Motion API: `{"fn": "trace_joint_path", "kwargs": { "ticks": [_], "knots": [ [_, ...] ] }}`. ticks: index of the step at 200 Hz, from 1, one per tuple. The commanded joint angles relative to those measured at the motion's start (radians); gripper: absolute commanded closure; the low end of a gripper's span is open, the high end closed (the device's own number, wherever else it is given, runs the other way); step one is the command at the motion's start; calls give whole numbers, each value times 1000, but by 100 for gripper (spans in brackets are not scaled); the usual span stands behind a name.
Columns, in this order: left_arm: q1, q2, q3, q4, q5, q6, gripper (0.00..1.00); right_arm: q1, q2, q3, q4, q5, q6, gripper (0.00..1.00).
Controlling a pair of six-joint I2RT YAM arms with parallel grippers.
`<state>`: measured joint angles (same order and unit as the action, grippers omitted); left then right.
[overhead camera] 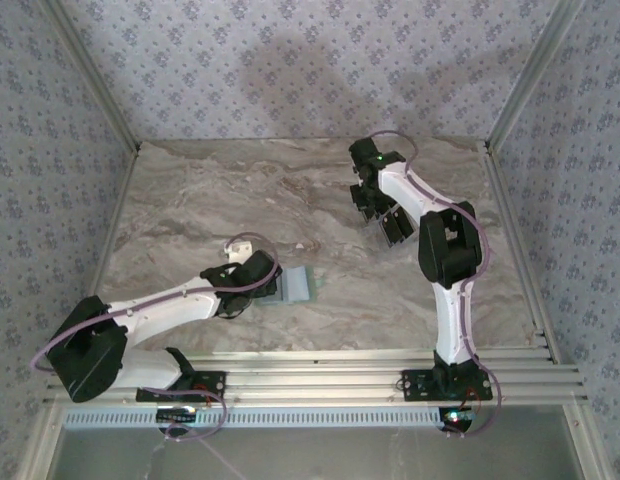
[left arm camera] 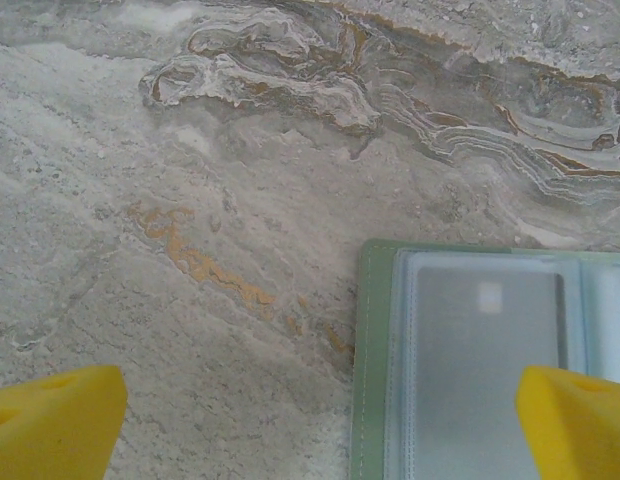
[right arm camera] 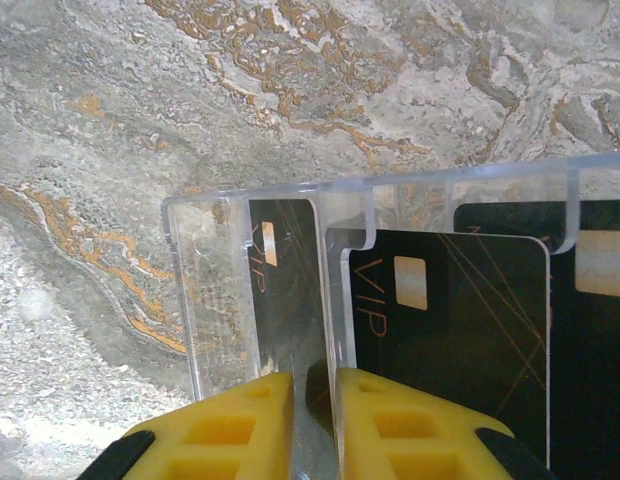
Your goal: Put the credit cards into the card holder
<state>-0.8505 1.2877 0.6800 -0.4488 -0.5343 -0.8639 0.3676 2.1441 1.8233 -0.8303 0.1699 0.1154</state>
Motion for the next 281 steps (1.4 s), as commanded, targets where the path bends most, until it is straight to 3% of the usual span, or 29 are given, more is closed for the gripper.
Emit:
{"fn": "trace_joint_path", "kwargs": {
  "ticks": [1,30,77,127,194,242,281],
  "knots": [
    [7,14,35,-2,7,11,0,-13,-12,34,-3,-24,16,79],
    [6,22,39,-1,10,12,0,-17,-10,35,-1,-37,20,82],
    [6,21,43,-4,13,16,0,-27,-23,36,-7,-77,17,97],
    [6,14,53,-35,4,26,0,-33,-69,47,-15,-147,25,100],
    [7,10,48,-63,-12,74,0,-19,-268,-11,67,-253,99,100],
    [7,74,40,-22,-6,88,0,37,-463,-319,316,-482,263,100],
    [7,130,34,8,-25,78,0,139,-598,-654,586,-560,451,100]
  ]
}}
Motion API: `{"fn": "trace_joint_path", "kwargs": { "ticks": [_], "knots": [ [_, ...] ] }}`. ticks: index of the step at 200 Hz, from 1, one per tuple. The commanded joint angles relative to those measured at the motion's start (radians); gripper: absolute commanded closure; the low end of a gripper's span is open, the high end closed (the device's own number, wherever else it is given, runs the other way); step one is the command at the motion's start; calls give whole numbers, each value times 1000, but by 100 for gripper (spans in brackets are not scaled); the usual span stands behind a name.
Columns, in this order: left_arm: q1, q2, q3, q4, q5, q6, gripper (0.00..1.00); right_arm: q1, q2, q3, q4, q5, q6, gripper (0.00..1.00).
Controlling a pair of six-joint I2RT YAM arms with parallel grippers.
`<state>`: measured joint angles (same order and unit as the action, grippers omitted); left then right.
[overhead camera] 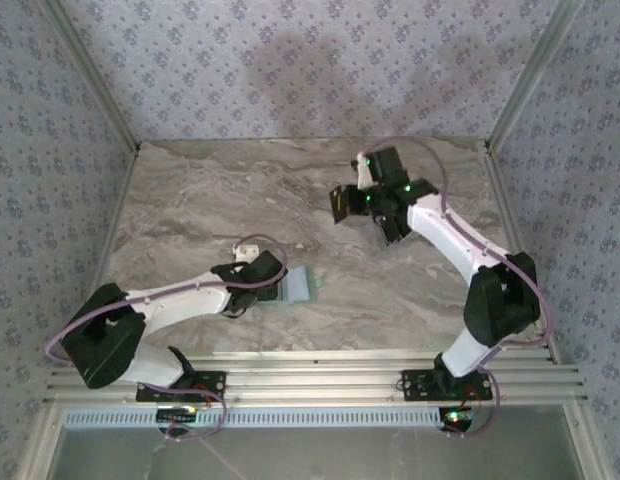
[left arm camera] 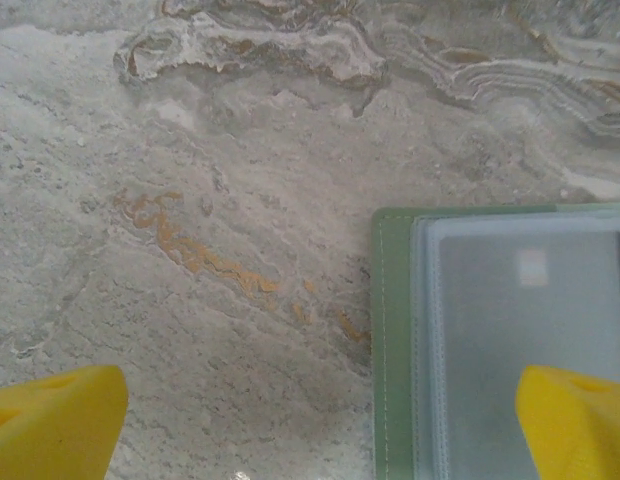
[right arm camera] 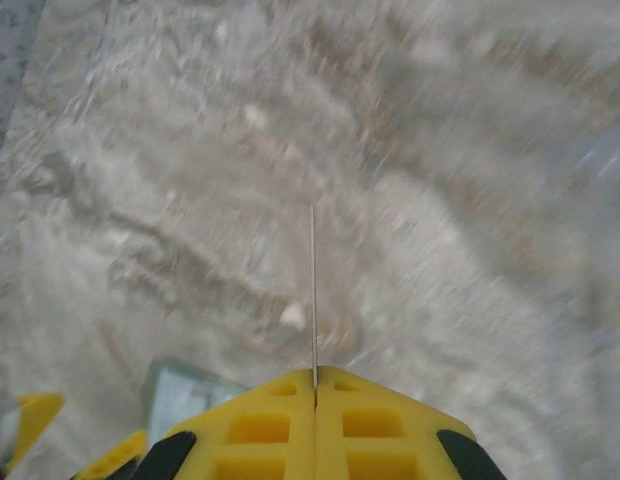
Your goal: Put the credit cards into the card holder
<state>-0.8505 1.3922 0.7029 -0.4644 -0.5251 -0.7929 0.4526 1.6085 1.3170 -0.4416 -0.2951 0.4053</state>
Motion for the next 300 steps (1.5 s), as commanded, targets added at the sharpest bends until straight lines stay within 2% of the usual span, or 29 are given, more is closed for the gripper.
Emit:
{"fn": "trace_joint_path", "kwargs": {
  "ticks": [1,25,56,95,137,207,300],
  "knots": [
    [7,27,11,24,-34,6,0,58,-66,-155,204,-96,163,100],
    [5,42,0,5,-47,-28,0,144,-100,-321,357,-100,275,100],
    [6,39,-30,-16,-46,-72,0,241,-104,-433,480,-67,349,100],
    [6,36,-66,-20,-47,-107,0,287,-95,-524,611,-21,417,100],
    [6,36,-77,-30,-47,-132,0,313,-48,-543,687,-18,454,100],
    [5,31,-97,-23,-47,-144,0,382,16,-602,871,67,514,100],
    [4,25,-112,-13,-47,-147,0,426,96,-623,969,114,555,100]
  ]
}}
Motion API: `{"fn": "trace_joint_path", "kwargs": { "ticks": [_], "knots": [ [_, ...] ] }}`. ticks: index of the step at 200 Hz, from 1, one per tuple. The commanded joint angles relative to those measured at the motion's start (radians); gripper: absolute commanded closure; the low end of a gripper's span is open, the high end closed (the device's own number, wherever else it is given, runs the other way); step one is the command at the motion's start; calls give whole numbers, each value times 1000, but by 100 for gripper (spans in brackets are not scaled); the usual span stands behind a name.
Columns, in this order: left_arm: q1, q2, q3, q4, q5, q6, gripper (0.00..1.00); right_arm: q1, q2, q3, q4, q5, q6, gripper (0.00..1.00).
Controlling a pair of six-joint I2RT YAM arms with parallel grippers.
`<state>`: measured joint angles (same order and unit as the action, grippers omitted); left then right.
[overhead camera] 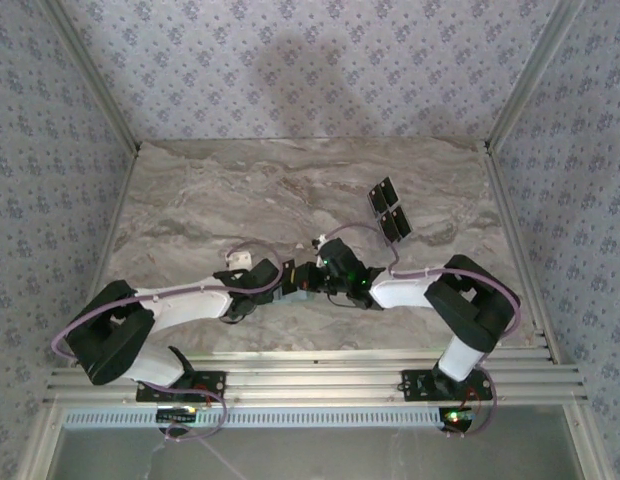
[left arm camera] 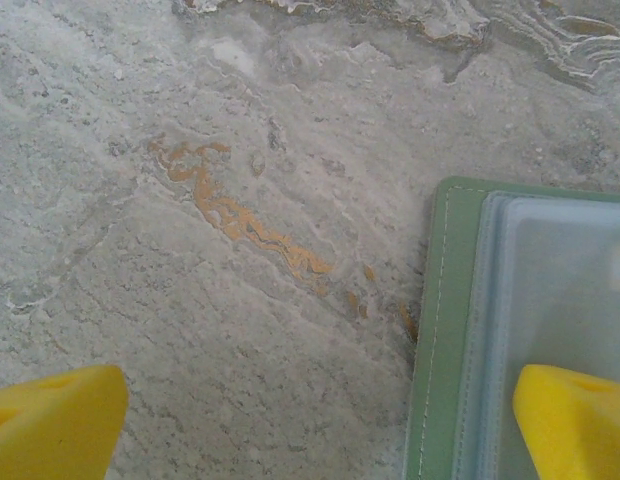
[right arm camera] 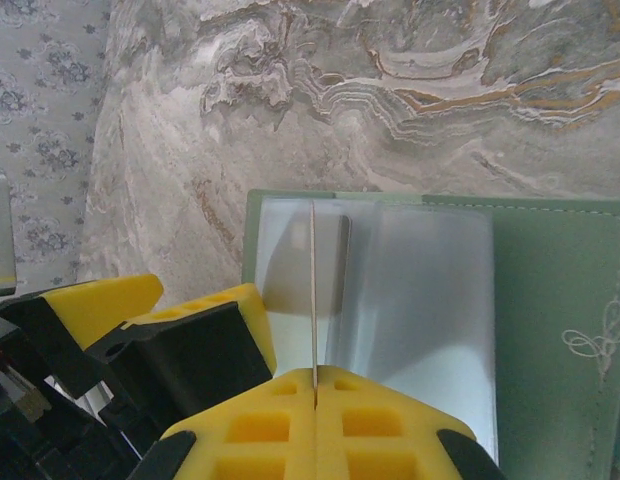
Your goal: Put the credit cards into the card holder
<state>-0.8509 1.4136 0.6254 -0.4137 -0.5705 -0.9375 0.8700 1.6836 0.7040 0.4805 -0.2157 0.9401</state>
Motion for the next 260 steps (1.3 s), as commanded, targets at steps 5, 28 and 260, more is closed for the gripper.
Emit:
{"fn": "trace_joint_path", "kwargs": {
  "ticks": [5,28,260],
  "knots": [
    [3,4,-36,-63,-2,-3,0,10,24,-10,46,35,20,100],
    [4,2,-39,-61,-2,-4,0,9,32,-12,49,44,17,100],
    [-1,1,-45,-59,-2,-9,0,15,116,-50,160,30,112,100]
  ]
}}
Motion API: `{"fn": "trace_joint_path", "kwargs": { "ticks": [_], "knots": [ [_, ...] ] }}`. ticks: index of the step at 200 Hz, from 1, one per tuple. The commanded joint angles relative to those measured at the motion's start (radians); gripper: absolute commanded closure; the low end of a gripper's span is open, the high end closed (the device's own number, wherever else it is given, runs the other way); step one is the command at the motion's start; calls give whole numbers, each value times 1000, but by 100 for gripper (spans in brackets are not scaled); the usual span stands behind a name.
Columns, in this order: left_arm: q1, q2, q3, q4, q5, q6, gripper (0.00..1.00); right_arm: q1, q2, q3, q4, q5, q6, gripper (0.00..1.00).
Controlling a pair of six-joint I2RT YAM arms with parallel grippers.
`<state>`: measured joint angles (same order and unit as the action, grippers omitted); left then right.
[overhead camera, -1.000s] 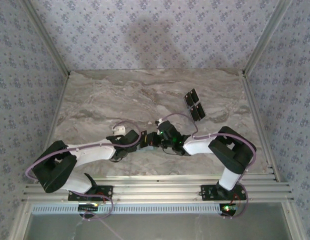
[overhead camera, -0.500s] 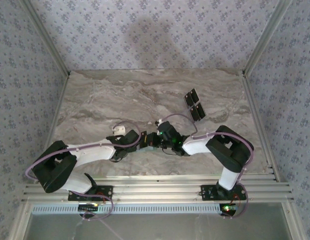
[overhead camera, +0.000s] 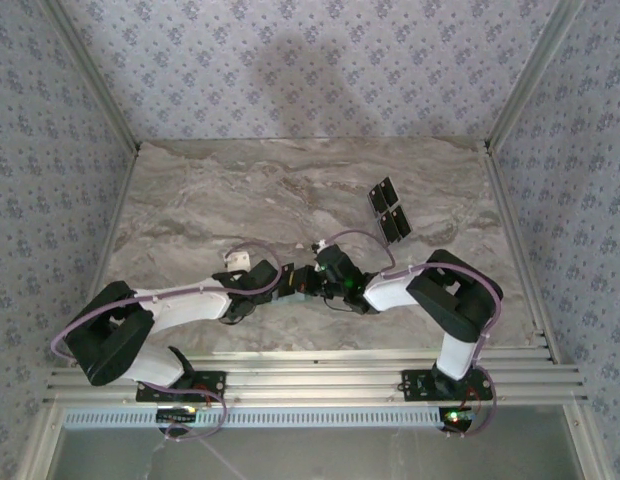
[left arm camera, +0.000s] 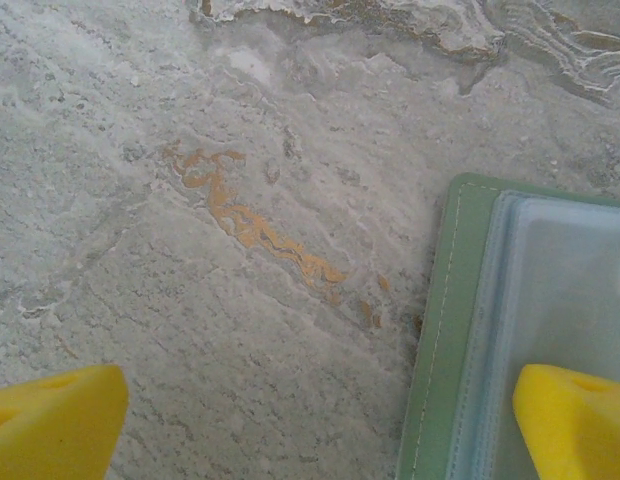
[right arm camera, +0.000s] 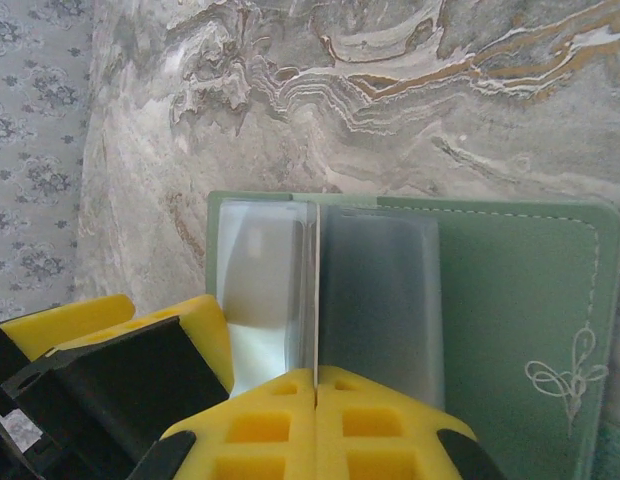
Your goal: Put the credit cards into the card holder
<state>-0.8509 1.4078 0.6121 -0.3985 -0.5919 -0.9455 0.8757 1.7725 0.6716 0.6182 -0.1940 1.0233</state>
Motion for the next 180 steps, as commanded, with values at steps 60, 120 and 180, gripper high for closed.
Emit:
{"fn": "trace_joint_path", "kwargs": {
  "ticks": [60,120,180],
  "knots": [
    [0,3,-31,-75,20,-1,0,8,44,-20,78,-19,38,100],
    [-2,-1,-35,-77,20,-3,0,-4,51,-32,113,-17,58,100],
    [-2,-1,-41,-80,19,-9,0,-16,77,-44,149,-29,83,100]
  ]
}}
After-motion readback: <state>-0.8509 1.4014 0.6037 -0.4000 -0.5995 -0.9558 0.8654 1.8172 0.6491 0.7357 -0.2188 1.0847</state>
